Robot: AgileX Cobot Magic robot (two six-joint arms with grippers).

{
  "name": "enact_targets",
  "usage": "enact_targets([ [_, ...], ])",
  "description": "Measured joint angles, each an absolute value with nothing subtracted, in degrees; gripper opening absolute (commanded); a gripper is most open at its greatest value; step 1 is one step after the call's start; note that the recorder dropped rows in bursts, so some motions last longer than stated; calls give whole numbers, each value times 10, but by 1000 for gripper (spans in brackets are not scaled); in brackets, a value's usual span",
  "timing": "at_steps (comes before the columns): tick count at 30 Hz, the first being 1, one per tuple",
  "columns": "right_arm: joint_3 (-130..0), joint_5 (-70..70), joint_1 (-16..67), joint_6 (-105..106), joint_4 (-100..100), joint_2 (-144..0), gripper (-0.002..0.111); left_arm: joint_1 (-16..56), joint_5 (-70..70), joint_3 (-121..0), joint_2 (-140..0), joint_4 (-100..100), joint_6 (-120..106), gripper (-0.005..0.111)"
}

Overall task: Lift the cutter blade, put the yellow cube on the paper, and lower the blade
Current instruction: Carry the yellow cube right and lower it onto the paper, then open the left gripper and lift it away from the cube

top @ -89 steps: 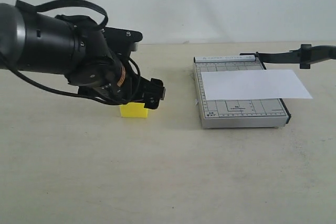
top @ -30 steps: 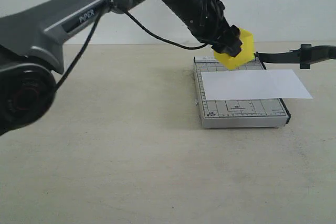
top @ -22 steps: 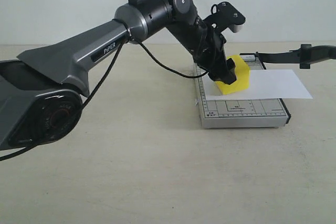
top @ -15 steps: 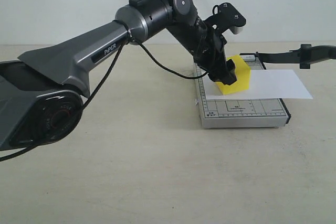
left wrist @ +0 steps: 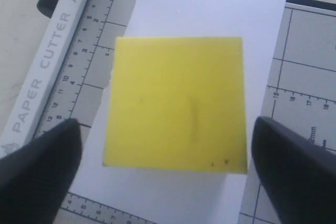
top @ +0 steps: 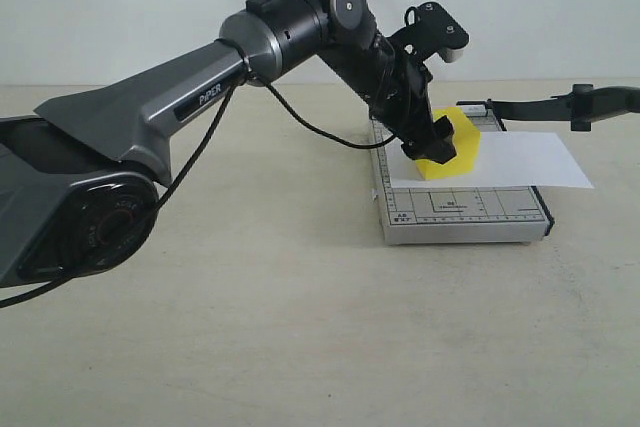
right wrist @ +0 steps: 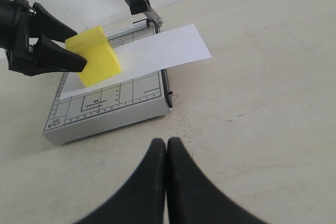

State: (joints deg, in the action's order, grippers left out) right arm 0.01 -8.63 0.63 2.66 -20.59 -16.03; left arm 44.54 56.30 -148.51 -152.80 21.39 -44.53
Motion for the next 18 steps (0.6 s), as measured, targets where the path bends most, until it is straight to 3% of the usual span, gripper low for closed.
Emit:
enact_targets([
  [5,0,-86,6,27,-206,-160,0,445,560,-1485,-1524,214,-440,90],
  [7,0,-86,6,27,-206,-160,0,445,565,-1485,-1512,208,-415,84],
  [12,0,-86,6,27,-206,-160,0,445,567,-1491,-1459,128,-290,50],
  [17,0,-86,6,27,-206,-160,0,440,580,-1495,-1432,77,-183,4],
  [18,0,-86,6,27,-206,-160,0,438,583,-1491,-1431,77,-163,5],
])
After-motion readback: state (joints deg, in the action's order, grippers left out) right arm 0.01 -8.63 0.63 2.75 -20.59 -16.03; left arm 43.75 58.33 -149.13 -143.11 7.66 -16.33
